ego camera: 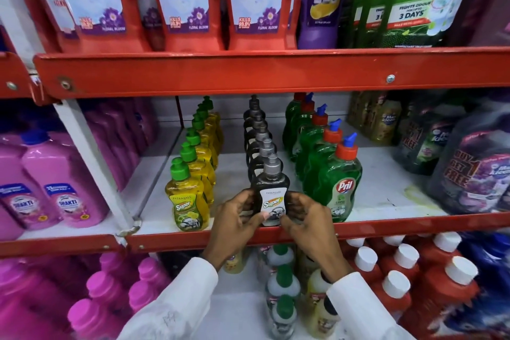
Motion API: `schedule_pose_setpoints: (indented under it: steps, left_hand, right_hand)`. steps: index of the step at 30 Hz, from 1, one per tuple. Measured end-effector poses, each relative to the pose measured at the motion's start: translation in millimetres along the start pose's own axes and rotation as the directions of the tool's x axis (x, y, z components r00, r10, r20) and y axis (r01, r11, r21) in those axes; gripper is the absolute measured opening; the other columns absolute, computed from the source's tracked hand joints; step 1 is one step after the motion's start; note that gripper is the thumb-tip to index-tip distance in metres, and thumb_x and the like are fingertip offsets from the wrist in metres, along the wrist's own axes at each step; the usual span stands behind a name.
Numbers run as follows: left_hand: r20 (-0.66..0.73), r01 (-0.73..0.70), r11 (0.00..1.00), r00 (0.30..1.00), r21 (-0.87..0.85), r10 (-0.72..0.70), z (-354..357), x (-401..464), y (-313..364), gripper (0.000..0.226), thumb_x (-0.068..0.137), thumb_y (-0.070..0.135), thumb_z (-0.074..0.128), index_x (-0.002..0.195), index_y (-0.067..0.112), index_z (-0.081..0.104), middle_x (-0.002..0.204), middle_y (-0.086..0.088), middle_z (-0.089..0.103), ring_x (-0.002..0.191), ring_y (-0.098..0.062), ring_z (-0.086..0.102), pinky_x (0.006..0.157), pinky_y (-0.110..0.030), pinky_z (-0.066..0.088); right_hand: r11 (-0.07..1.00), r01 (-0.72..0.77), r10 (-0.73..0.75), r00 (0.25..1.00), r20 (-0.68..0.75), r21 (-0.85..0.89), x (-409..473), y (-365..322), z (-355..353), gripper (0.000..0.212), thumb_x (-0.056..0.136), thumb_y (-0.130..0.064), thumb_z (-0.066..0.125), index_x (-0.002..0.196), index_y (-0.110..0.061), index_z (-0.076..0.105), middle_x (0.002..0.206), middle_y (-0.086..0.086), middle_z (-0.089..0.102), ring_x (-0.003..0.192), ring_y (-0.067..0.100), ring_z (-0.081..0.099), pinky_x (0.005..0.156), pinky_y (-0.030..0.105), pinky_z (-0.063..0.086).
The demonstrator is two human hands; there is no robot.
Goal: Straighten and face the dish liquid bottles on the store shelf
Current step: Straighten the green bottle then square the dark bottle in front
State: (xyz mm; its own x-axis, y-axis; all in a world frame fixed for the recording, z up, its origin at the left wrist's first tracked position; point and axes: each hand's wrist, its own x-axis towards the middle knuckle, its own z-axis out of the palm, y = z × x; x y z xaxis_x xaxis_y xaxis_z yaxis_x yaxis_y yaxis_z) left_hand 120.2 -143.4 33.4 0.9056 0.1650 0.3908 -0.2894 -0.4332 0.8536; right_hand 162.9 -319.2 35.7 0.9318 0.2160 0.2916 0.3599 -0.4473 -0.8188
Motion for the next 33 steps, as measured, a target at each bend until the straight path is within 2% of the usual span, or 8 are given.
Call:
schedule_pose_setpoints:
  steps: [7,11,13,18,21,24,28,33]
  left_hand:
    - [0.035,0.011,1.000,0.999,-0.016,-0.010,-10.0,-2.5,4.1,0.046,0.083,0.015,0.078,0.125,0.022,0.062,0.117,0.007,0.073,0.107,0.001,0.068,0.093,-0.033,0.059]
    - [-0.040,0.037,0.993,0.998,-0.116,-0.042,-34.6,-28.3,19.2,0.055,0.083,0.014,0.079,0.131,0.031,0.058,0.122,0.013,0.070,0.112,0.003,0.064,0.095,-0.020,0.054]
    - [-0.217,-0.041,0.994,0.976,-0.105,0.017,-55.7,-49.0,23.8,0.032,0.083,0.011,0.078,0.113,0.023,0.072,0.103,0.009,0.078,0.097,-0.005,0.072,0.085,-0.019,0.056]
    - [-0.592,-0.067,0.986,0.805,-0.152,-0.037,-118.1,-64.0,-6.0,0.011,0.077,0.027,0.066,0.086,0.025,0.071,0.083,0.001,0.075,0.074,-0.017,0.069,0.072,-0.030,0.055]
    - [-0.441,0.073,0.994,0.892,-0.084,-0.103,-136.6,-54.5,-28.9,0.032,0.070,0.036,0.061,0.101,0.035,0.066,0.101,0.010,0.075,0.084,-0.010,0.072,0.069,-0.021,0.058]
    - [-0.205,0.094,0.987,0.976,0.131,-0.066,-144.4,-48.1,-41.0,0.043,0.074,0.036,0.065,0.115,0.025,0.068,0.107,0.007,0.077,0.092,-0.005,0.074,0.083,-0.032,0.061]
    - [-0.191,0.052,0.987,0.981,0.152,-0.022,-144.7,-43.2,-43.6,0.035,0.079,0.022,0.071,0.113,0.020,0.071,0.102,0.009,0.077,0.092,0.003,0.072,0.083,-0.022,0.060]
    - [-0.186,0.062,0.993,0.982,0.101,-0.042,-142.2,-42.7,-45.0,0.038,0.083,0.004,0.076,0.111,0.028,0.068,0.098,0.013,0.076,0.087,0.003,0.073,0.076,-0.015,0.057]
  right_hand:
    - [0.999,-0.016,0.018,0.998,-0.054,0.033,-7.0,-14.2,3.5,0.053,0.075,-0.011,0.080,0.125,-0.016,0.064,0.111,-0.011,0.072,0.093,-0.001,0.070,0.094,0.031,0.057]
    - [0.992,0.129,-0.116,0.920,-0.374,0.011,-37.9,-29.4,13.5,0.051,0.079,-0.014,0.080,0.127,-0.017,0.064,0.122,-0.008,0.069,0.106,0.004,0.067,0.096,0.023,0.052]
    - [0.964,0.267,-0.240,0.850,-0.468,-0.010,-54.6,-43.7,27.7,0.037,0.080,-0.008,0.077,0.116,-0.013,0.069,0.112,-0.004,0.073,0.101,0.005,0.069,0.092,0.018,0.051]
    - [0.948,0.314,-0.306,0.942,-0.139,0.039,-49.8,-72.1,85.3,0.037,0.083,-0.015,0.074,0.119,-0.023,0.067,0.113,-0.011,0.070,0.099,-0.006,0.065,0.089,0.007,0.047]
    - [0.958,0.263,-0.271,0.960,0.067,0.114,-28.6,-77.1,108.6,0.053,0.086,-0.018,0.071,0.136,-0.019,0.052,0.122,-0.018,0.062,0.105,-0.022,0.056,0.091,0.005,0.045]
    - [0.959,0.280,-0.282,0.943,0.178,0.037,-11.9,-76.3,116.1,0.055,0.087,-0.023,0.071,0.138,-0.018,0.050,0.119,-0.017,0.064,0.100,-0.025,0.055,0.093,0.008,0.047]
    - [0.969,0.247,-0.243,0.959,0.144,-0.012,-5.6,-78.0,115.1,0.040,0.086,-0.019,0.073,0.125,-0.014,0.063,0.109,-0.012,0.069,0.089,-0.027,0.056,0.081,-0.005,0.038]
    - [0.981,0.194,-0.194,0.971,0.141,0.013,-9.3,-74.9,115.4,0.038,0.086,-0.021,0.072,0.123,-0.017,0.065,0.107,-0.014,0.072,0.094,-0.018,0.063,0.084,0.004,0.047]
